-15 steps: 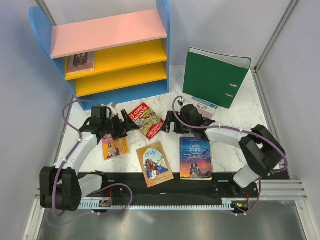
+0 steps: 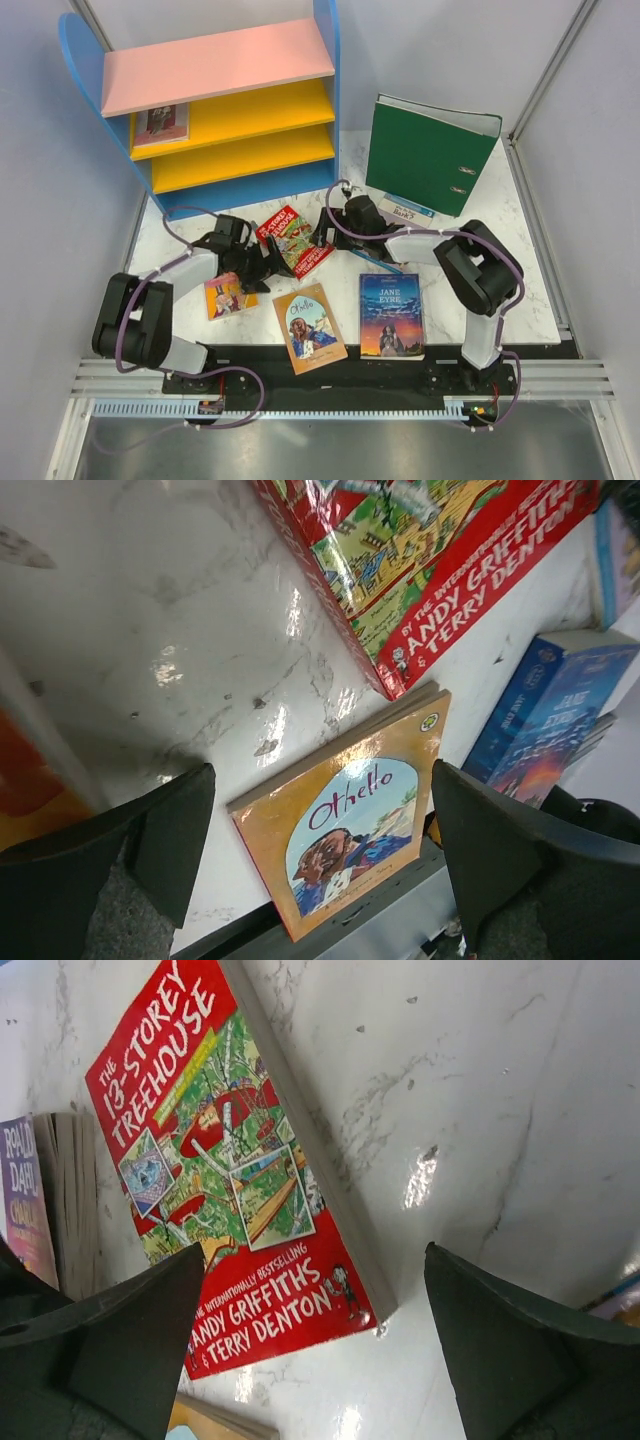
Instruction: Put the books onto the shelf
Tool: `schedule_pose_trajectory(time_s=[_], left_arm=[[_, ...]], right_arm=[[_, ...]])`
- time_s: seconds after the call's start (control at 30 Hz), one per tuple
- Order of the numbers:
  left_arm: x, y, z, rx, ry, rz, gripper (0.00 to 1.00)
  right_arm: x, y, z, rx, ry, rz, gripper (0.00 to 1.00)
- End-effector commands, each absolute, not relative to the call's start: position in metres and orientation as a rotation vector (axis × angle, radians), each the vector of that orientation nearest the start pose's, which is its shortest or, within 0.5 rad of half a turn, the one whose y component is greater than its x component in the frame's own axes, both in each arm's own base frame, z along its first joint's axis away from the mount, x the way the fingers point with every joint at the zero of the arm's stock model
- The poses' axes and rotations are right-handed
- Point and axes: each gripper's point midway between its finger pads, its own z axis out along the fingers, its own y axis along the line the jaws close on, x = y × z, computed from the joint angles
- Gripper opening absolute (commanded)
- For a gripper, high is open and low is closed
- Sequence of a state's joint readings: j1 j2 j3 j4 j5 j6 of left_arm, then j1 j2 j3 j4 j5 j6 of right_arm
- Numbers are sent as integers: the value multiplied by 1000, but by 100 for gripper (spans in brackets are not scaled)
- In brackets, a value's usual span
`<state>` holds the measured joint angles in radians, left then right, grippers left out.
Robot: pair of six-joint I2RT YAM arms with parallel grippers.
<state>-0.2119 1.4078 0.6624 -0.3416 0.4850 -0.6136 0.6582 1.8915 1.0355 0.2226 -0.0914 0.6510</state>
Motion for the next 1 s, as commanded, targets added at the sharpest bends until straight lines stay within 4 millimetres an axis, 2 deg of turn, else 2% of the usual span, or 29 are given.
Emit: schedule_pose_trajectory(time_s=[0.0,0.07,0.1,0.13,0.17,0.2,0.27,0.3,0.4,0.47,0.63,0.73,0.87,0.97], left_arm=[[260,-179,40,-372,2748,-849,94],[266,-183,37,-408,2760,-830,93],[267,-182,29,-433,2781,-800,93],[270,-182,29,-451,2779,-790,92],[271,-182,27,-480,2783,-783,92],[271,-181,23,-490,2791,-766,92],[274,-181,24,-498,2782,-762,91],[275,-180,25,-498,2777,-746,91],[276,-173,25,-512,2768,-689,91],[276,-169,28,-519,2757,-662,91],[276,-162,31,-521,2740,-617,91],[276,-160,31,-528,2739,-600,91],[275,-159,29,-532,2746,-589,91],[275,-159,30,-534,2744,-590,91]], right_arm=[[365,338,30,-46,2313,855,98],[359,351,34,-66,2296,974,98],[354,353,32,-66,2296,1012,94],[348,364,40,-81,2272,1116,91],[345,369,42,-80,2267,1166,89],[338,372,41,-89,2270,1214,81],[330,380,47,-97,2255,1323,76],[326,382,47,-102,2257,1354,69],[317,385,62,-117,2220,1445,62],[310,384,69,-130,2200,1480,62],[299,387,104,-178,2091,1606,61],[293,389,114,-188,2049,1679,61],[288,395,118,-203,2020,1757,58],[290,398,98,-181,2080,1748,56]])
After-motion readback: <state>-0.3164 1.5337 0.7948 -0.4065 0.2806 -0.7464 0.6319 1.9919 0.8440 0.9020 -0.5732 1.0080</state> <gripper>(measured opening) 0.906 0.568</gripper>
